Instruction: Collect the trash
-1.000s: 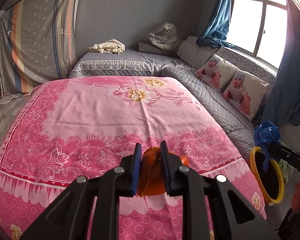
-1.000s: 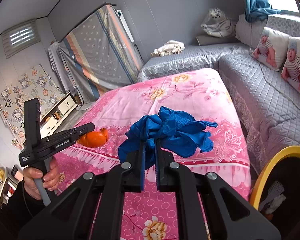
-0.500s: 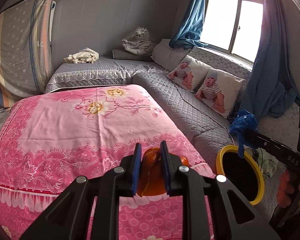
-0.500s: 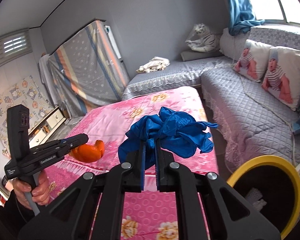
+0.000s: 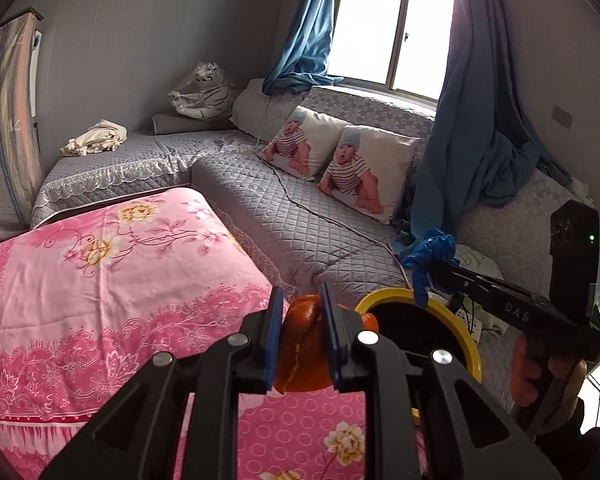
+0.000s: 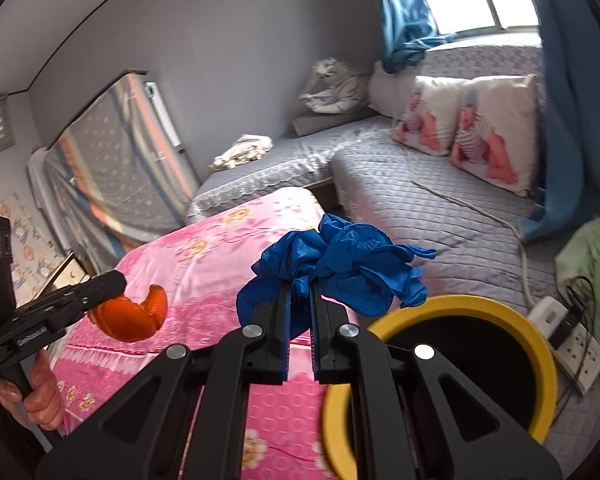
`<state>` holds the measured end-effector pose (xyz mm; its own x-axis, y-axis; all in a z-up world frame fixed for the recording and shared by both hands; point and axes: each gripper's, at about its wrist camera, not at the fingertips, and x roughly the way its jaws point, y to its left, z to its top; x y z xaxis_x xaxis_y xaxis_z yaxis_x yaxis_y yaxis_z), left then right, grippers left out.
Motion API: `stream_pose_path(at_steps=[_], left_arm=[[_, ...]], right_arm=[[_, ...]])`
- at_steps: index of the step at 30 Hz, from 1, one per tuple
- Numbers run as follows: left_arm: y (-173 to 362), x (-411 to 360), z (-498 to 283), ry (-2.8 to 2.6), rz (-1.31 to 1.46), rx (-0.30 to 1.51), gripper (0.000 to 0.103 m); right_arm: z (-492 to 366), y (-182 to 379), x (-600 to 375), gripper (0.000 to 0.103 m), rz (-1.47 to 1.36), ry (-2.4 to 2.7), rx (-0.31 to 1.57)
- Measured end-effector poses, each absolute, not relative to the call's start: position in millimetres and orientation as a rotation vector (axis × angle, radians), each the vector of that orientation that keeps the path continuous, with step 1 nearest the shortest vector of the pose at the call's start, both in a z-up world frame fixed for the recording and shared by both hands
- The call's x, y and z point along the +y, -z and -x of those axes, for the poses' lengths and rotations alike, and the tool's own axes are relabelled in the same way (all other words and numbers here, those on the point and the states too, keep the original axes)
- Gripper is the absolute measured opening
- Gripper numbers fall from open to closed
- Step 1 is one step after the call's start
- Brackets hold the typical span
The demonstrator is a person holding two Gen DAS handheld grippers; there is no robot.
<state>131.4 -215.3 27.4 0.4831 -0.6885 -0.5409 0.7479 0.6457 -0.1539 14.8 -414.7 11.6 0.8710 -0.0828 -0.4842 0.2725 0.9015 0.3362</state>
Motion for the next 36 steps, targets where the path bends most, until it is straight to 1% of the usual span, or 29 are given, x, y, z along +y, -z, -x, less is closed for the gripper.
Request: stream_pose_path(at_steps=[13,20,27,28,30,31,32,36], left_arm=[[-3,-308,-108,0.982,-0.209,0.624,0.018],[23,-351,-103,1.037,-0.219,0.695,0.019],[44,-368,-109,1.042,-0.193,0.769,0.02],[45,-368,-111,1.044,-0.187,0.776,0.02],[45,-368,-112,1.043,-0.176,0.776,0.03],[44,-366,-112,1.028,-0.173,0.768,0.044],[42,-365,-114,1.02,-0.165,0.762,0.051],[38,-349,-122,0.989,-0.122,0.761,0.052]], right_arm=[[22,38,-486,0.007,-0.508,0.371,0.541],[31,61,-506,0.008,-0.573,0.409,0.577],[38,70,-517,0.009,-0.604,0.432,0.589],[39,69,-518,0.01,-0.605,0.437,0.59],[40,69,-519,0.027,-0.61,0.446,0.593],[43,68,-520,0.045,-0.615,0.452,0.587],[44,67,-521,0.047,-0.618,0.458,0.581],[53,58,-521,0.047,-0.604,0.515,0.562]])
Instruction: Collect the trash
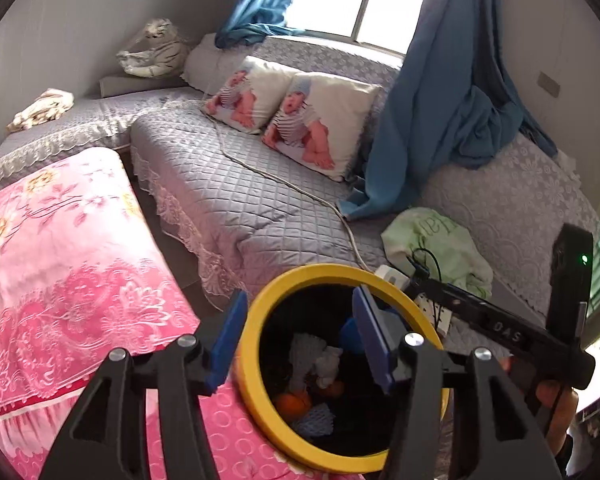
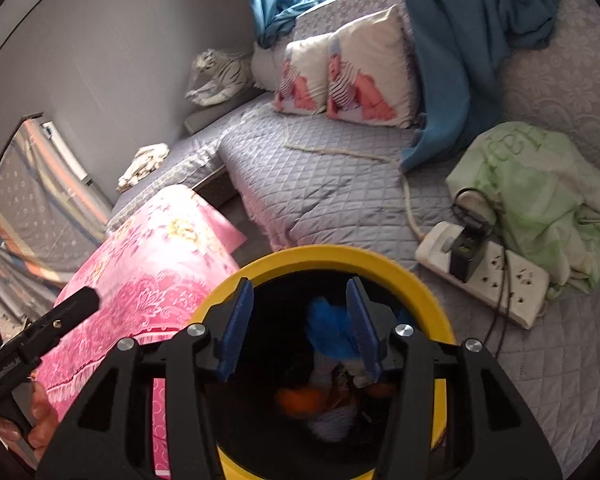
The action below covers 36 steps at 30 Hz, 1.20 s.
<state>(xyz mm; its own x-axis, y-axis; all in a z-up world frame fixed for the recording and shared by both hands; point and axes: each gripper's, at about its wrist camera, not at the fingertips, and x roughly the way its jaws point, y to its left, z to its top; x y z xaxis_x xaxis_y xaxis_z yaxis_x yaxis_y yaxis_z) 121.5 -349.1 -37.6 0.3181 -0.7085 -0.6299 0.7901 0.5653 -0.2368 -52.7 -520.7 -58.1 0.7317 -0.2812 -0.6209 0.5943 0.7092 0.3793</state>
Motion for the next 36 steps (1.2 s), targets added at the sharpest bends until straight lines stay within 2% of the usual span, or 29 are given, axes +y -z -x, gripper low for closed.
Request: stream_pose_path(at_steps=[2,9,16,18,19,21,23,26,32,36], left_arm=[[34,-336,-127,0.963,-0.093,0.755,0.055],[20,-268,-147,0.838,-0.016,0.706,0.055],[11,-157,-155,0.608,0.028,0.615,0.055],[8,-128,-151,0.539,0.026,0.582,0.059],[6,-115,-149,0.515,0.029,0.567,0.065],[1,-87,-141,0.459,0.033,0.526,0.072],[-3,-62,-133,0.408,0.047,0.495,0.084],[-13,-28,-115,0.359,0.096,0.434,0.095],[-34,10,-72,0.255,0.094,0.297,0.095],[-48,20,-56,0.24,0.121,0.289,0.095]], right_arm=[[57,52,-520,0.047,-0.599,0.532,0.55],[50,31,-497,0.047,-0.506,0.572,0.525],[11,24,-441,0.048,-0.409,0.455,0.548],[-1,21,-419,0.06,-0.393,0.398,0.548],[-7,19,-406,0.07,-0.391,0.36,0.543],[-16,13,-382,0.075,-0.381,0.288,0.536],[-24,6,-356,0.086,-0.367,0.214,0.524],[-36,-5,-316,0.095,-0.337,0.119,0.519],[-33,-31,-254,0.095,-0.208,0.148,0.413],[-23,-44,-235,0.095,-0.194,0.149,0.349]])
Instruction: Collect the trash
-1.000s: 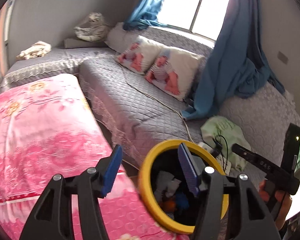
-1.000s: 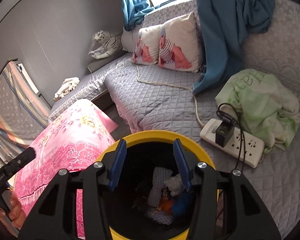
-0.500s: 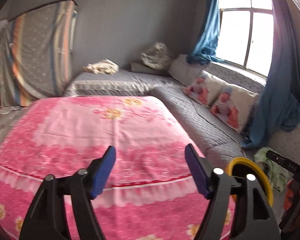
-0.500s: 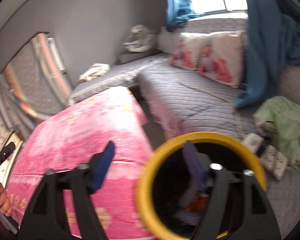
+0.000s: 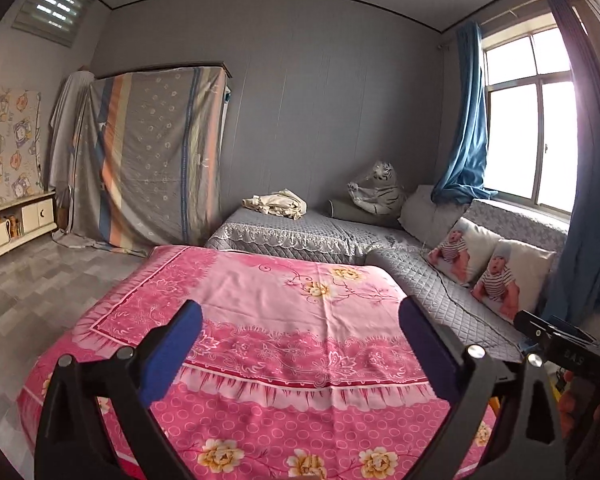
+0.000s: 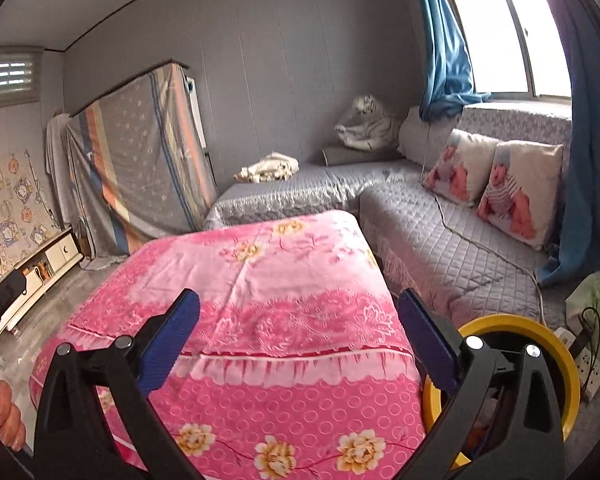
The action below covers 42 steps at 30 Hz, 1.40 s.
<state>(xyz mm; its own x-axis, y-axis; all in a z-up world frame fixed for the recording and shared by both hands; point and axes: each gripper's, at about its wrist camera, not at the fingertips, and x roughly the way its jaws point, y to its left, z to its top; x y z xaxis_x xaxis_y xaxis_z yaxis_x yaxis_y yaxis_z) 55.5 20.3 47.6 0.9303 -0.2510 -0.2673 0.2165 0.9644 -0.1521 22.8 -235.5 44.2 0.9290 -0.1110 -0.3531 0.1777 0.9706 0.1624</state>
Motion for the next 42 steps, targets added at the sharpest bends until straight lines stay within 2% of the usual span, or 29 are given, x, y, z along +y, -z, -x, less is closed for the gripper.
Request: stream_pose_path(at_steps=[11,42], left_arm=[[-55,13,-15,0.194,0.116,0.189,0.095],[-42,5,-22,0.237,0.141,0.239,0.095]], right_arm=[[18,-44,-215,0.095,-0.126,0.217,0.226],[8,-28,-226,0.095,-0.149,0.252,0.273]])
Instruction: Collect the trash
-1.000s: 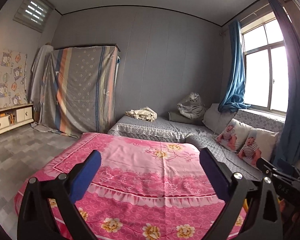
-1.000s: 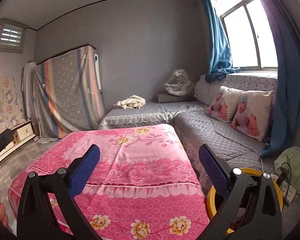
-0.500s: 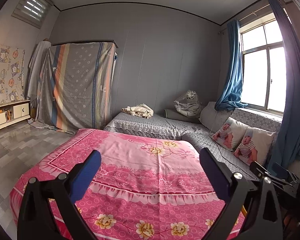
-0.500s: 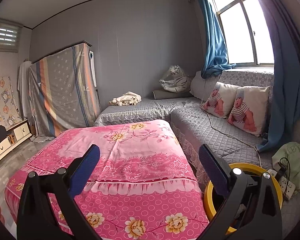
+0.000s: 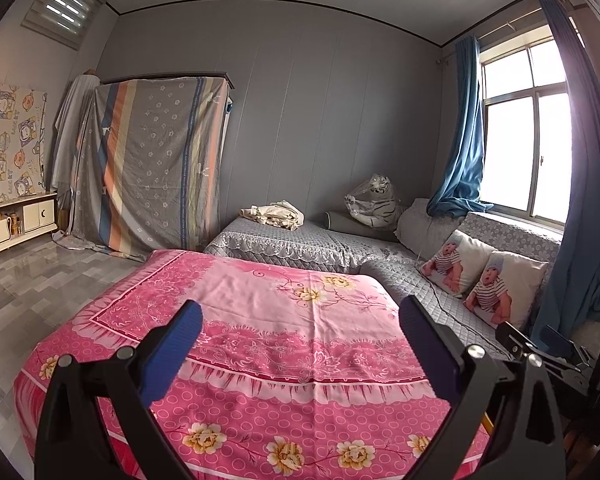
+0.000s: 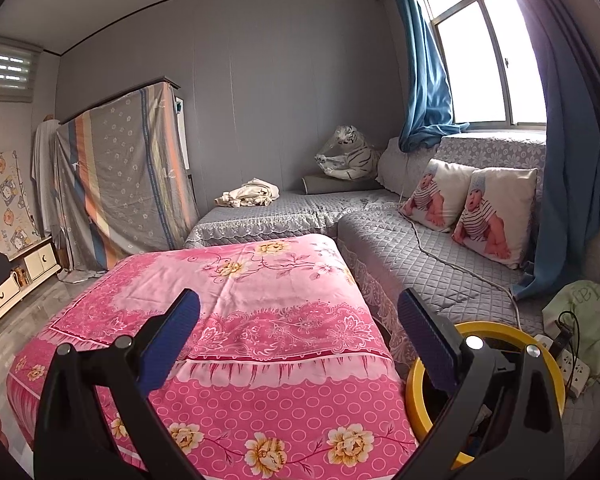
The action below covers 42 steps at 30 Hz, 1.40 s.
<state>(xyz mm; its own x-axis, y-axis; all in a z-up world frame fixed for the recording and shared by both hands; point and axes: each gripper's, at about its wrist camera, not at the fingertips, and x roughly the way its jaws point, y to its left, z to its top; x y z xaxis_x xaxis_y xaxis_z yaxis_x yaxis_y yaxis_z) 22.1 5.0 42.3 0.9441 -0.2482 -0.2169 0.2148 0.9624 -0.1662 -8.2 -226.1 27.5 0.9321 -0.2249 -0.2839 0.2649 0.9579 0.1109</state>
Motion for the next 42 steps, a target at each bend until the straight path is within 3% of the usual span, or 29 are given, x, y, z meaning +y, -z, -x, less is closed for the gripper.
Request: stream_pose_path(at_steps=[42], left_arm=[[-32,0,-32,0.265,0.135,0.283,0.095]], right_arm=[[-4,-17,-229,0.095,-0.191,0.248,0.324]])
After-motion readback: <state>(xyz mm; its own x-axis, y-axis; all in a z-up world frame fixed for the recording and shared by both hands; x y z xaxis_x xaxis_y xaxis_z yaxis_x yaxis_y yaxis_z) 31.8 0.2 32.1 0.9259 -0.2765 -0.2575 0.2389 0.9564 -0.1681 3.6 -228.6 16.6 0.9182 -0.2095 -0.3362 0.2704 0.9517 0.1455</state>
